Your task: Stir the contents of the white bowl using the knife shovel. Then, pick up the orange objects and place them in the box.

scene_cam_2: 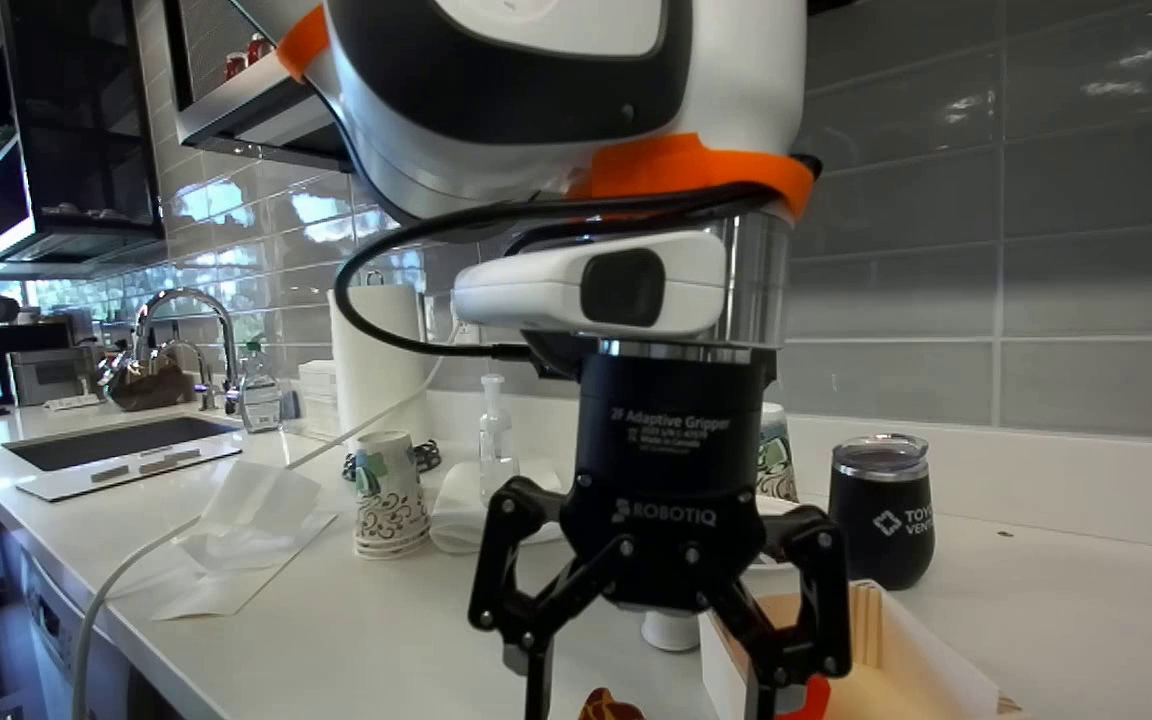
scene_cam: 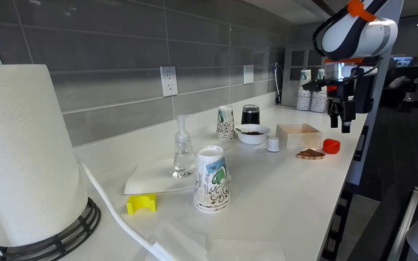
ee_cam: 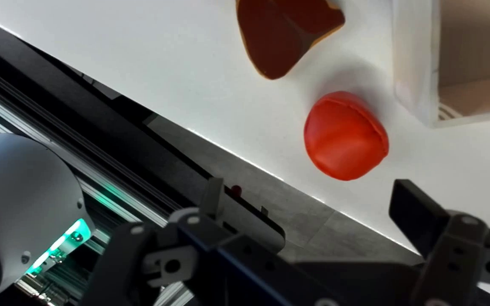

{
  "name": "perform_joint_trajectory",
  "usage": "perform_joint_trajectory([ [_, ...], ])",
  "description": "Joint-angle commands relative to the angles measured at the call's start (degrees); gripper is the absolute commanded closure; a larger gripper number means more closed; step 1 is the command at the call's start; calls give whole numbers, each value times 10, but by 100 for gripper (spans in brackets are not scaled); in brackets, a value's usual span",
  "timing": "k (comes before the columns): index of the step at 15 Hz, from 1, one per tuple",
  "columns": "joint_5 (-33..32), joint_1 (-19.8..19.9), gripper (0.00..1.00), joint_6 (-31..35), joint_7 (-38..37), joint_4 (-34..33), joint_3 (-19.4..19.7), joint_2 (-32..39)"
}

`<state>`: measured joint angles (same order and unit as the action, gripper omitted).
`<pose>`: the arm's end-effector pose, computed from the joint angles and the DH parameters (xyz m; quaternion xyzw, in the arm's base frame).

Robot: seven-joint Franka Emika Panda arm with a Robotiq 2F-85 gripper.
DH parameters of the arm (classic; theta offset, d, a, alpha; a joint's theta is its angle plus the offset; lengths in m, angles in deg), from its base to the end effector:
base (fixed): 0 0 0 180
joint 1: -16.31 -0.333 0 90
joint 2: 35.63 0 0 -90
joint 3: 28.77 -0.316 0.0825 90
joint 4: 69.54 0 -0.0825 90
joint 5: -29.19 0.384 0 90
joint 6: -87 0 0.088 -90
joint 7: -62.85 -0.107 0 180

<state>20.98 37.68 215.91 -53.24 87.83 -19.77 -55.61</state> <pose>0.3123 -0.1824 0.3112 0.3405 -0.9369 -0.0368 0.0695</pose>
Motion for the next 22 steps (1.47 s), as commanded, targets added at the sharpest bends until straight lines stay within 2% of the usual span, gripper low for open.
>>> perform_joint_trajectory([
  [1,-3,17,0,12,-59,2,-9,-5],
  [5,0,24,0,59,-88,1,-5,14],
  [11,-4,21,0,87,-115,2,-4,59],
  [19,-8,13,0,179,-132,2,6,118],
  [20,-8,11,1,189,-132,2,6,122],
  [21,-12,11,25,195,-134,2,6,125],
  [22,-13,10,26,201,-135,2,6,128],
])
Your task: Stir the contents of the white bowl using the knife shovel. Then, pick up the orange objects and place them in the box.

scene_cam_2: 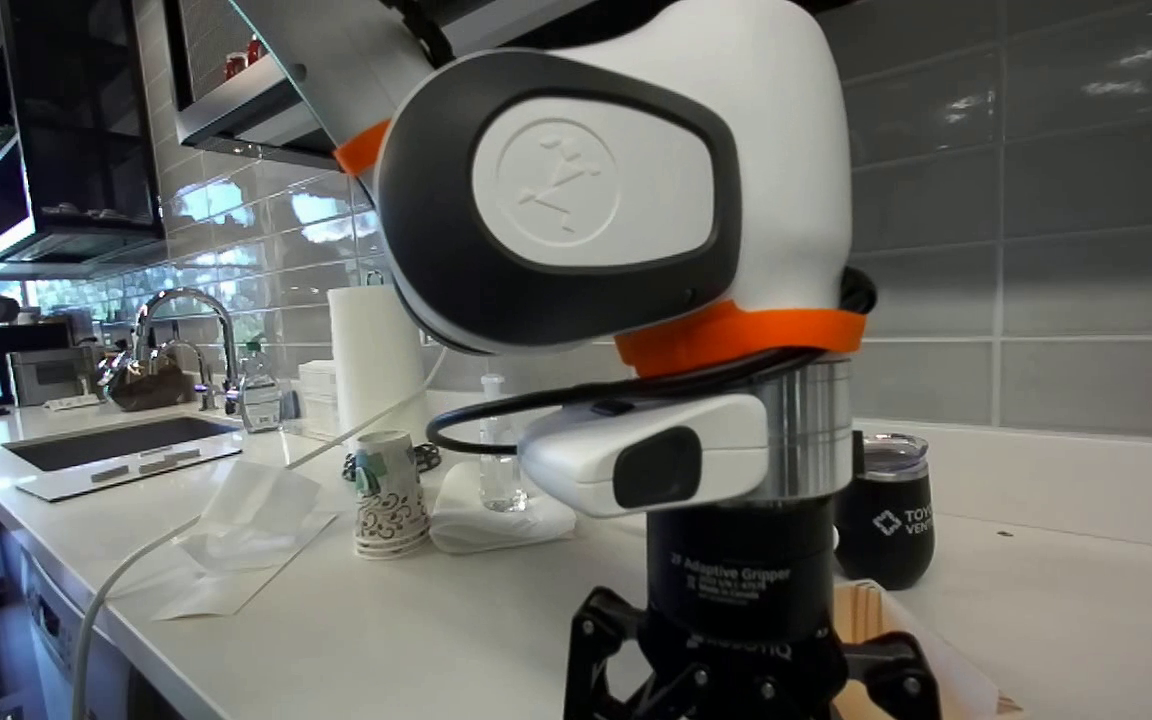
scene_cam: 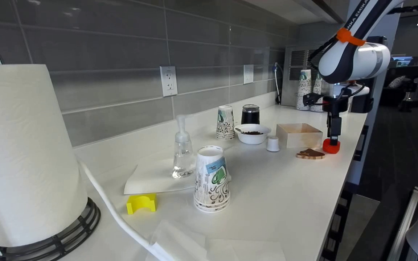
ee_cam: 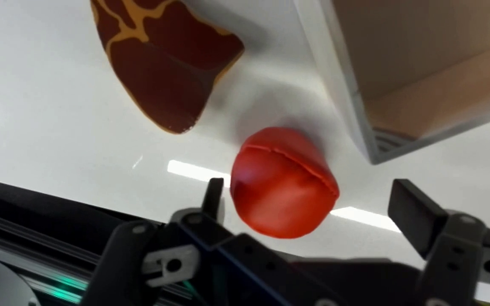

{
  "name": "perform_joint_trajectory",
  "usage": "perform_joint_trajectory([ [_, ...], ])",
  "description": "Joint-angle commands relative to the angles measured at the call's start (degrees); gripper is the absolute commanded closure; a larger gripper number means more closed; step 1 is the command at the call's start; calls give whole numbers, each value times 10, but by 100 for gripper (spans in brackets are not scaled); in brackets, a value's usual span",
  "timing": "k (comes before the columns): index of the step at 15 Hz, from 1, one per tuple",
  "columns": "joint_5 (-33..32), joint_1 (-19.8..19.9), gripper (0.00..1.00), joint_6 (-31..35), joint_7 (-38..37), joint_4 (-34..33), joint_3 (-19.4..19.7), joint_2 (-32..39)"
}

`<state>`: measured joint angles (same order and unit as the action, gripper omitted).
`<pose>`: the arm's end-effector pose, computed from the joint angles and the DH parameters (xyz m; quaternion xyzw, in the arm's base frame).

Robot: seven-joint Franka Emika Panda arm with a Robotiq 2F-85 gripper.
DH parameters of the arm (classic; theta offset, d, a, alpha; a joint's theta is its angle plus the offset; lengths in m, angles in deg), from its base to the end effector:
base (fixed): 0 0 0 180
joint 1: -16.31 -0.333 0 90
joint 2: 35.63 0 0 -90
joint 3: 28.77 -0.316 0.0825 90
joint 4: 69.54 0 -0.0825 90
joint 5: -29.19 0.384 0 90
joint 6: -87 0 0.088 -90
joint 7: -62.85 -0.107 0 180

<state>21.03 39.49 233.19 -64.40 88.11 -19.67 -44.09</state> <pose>0.3275 -0.2018 0.2580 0.2376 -0.9707 0.0017 0.0372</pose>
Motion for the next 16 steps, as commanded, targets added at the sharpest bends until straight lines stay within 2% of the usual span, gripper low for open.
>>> perform_joint_trajectory([
  [1,-14,-9,29,34,-24,0,6,15],
  [5,-17,-13,62,42,-24,0,5,16],
  [8,-17,-15,82,41,-22,-2,5,11],
  [11,-25,-7,92,26,-27,-3,8,-13],
  [16,-87,26,92,-15,-56,4,6,-90],
])
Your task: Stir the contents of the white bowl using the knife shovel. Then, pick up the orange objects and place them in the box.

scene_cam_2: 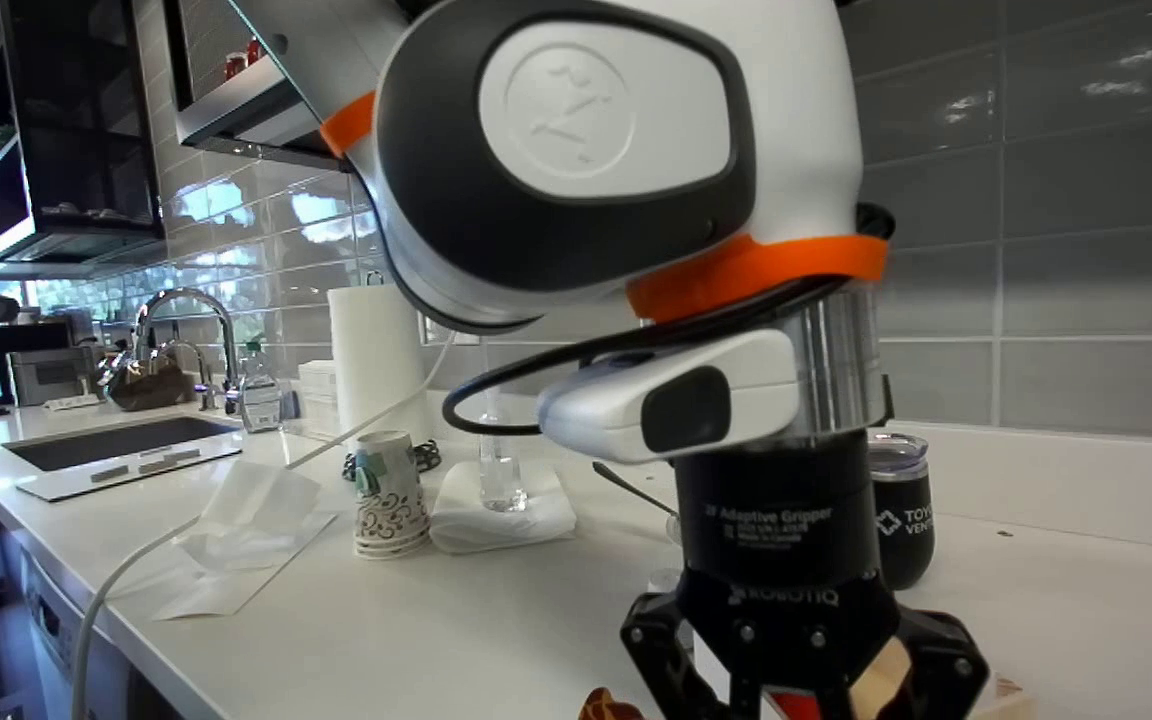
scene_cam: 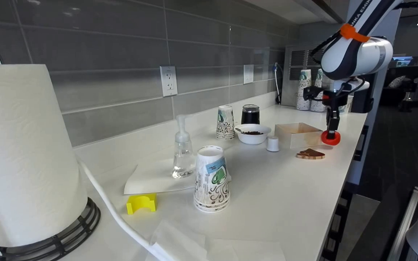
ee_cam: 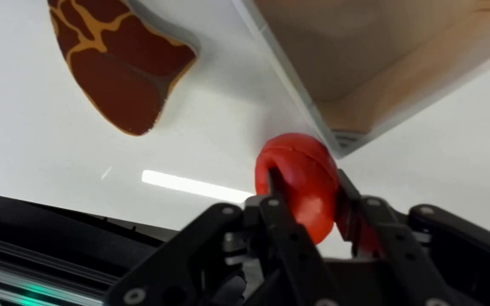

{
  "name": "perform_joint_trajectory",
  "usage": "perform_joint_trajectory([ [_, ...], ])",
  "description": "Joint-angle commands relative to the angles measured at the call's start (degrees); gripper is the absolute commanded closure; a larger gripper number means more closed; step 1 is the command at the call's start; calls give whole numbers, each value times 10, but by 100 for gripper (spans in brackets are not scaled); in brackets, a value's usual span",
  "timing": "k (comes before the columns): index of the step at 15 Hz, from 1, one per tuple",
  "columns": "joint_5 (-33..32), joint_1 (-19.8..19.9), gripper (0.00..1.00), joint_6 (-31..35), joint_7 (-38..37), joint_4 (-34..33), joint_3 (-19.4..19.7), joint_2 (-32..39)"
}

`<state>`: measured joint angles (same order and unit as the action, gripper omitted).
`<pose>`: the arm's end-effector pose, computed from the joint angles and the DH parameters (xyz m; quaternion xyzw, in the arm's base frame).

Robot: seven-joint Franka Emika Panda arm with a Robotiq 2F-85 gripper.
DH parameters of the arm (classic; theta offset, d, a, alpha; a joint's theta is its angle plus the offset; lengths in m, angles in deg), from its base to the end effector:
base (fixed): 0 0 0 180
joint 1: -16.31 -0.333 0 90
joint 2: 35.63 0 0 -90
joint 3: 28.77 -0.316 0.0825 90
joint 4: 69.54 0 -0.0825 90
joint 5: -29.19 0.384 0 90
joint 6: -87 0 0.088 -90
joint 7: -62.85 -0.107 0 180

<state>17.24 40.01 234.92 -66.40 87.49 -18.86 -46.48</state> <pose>0.3322 -0.2129 0.2803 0.2360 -0.9708 0.0401 0.0158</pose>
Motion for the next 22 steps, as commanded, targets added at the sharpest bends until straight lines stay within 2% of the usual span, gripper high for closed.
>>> perform_joint_trajectory([
  [1,-52,25,92,-34,-28,10,-3,-83],
  [6,-32,17,92,-3,27,10,-23,-160],
  [9,-23,5,92,25,44,6,-52,-164],
  [15,4,-26,92,74,84,-16,-74,-100],
  [22,31,-51,92,102,139,-56,-69,-3],
])
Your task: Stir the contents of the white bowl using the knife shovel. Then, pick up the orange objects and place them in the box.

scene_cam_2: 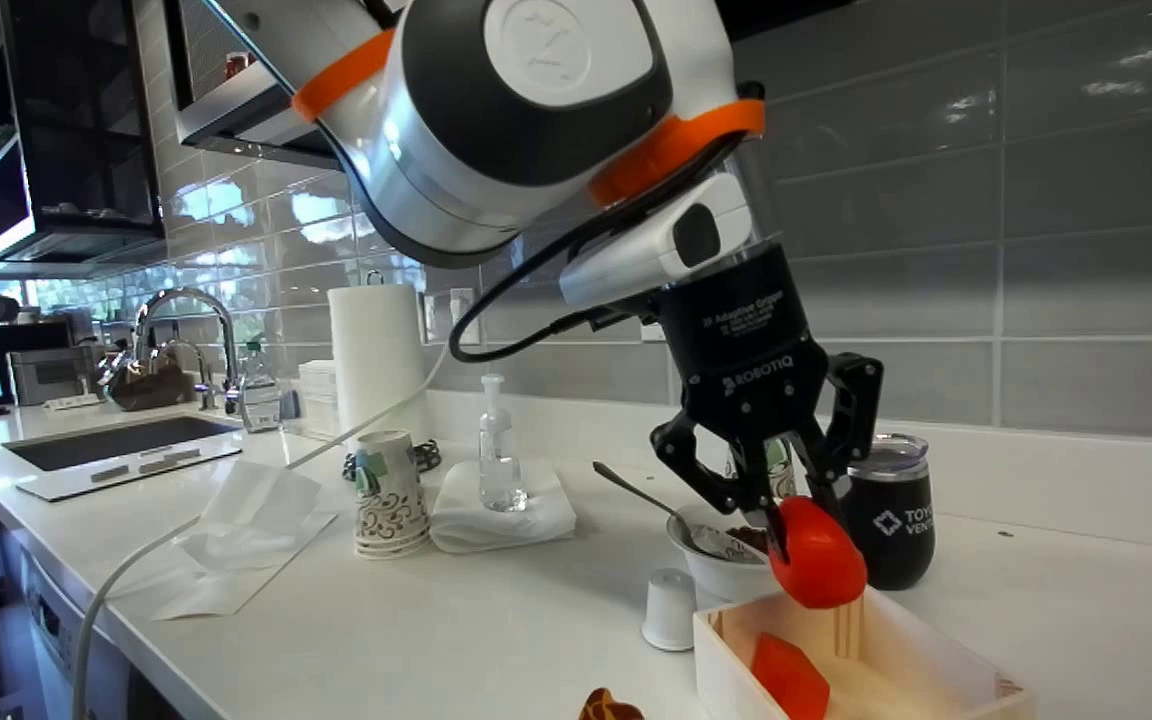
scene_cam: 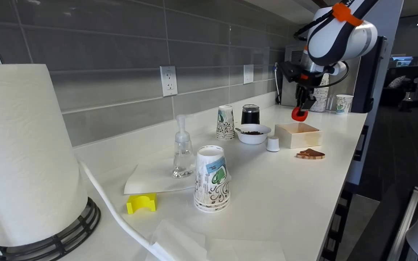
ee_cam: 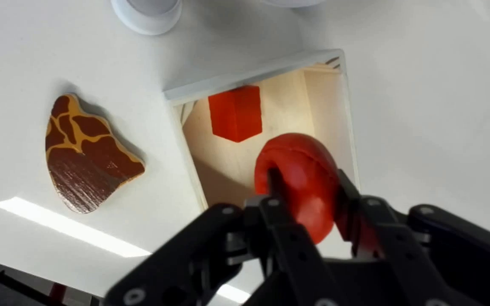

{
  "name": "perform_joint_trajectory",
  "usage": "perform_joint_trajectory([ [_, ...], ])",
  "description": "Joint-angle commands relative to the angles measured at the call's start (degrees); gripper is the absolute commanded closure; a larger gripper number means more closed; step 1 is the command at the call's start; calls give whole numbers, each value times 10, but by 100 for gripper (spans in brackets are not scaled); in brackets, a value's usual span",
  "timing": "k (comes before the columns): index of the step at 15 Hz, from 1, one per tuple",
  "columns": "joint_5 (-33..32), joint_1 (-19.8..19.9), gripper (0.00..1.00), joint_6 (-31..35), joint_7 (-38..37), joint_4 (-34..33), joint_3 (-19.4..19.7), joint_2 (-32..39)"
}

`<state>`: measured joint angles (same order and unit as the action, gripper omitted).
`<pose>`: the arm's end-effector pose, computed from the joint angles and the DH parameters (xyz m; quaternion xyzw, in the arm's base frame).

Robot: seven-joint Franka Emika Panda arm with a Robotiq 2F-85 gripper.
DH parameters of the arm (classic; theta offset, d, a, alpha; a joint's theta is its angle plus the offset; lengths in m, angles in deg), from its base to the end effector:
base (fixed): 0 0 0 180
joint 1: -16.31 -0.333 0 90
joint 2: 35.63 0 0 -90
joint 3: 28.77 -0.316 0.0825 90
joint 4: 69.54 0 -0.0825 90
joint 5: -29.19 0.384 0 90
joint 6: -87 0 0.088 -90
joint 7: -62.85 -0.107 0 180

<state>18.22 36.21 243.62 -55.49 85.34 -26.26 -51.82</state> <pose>0.3938 -0.1539 0.3503 -0.4063 0.8993 -0.1375 0.0854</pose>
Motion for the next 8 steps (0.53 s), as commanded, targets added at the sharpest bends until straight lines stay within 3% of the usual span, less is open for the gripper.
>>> perform_joint_trajectory([
  [1,23,-15,92,16,35,-41,6,60],
  [3,29,-22,92,9,43,-54,9,76],
  [4,35,-27,45,7,51,-57,13,80],
  [5,38,-29,44,6,53,-60,14,83],
  [8,43,-34,22,-2,59,-67,21,84],
])
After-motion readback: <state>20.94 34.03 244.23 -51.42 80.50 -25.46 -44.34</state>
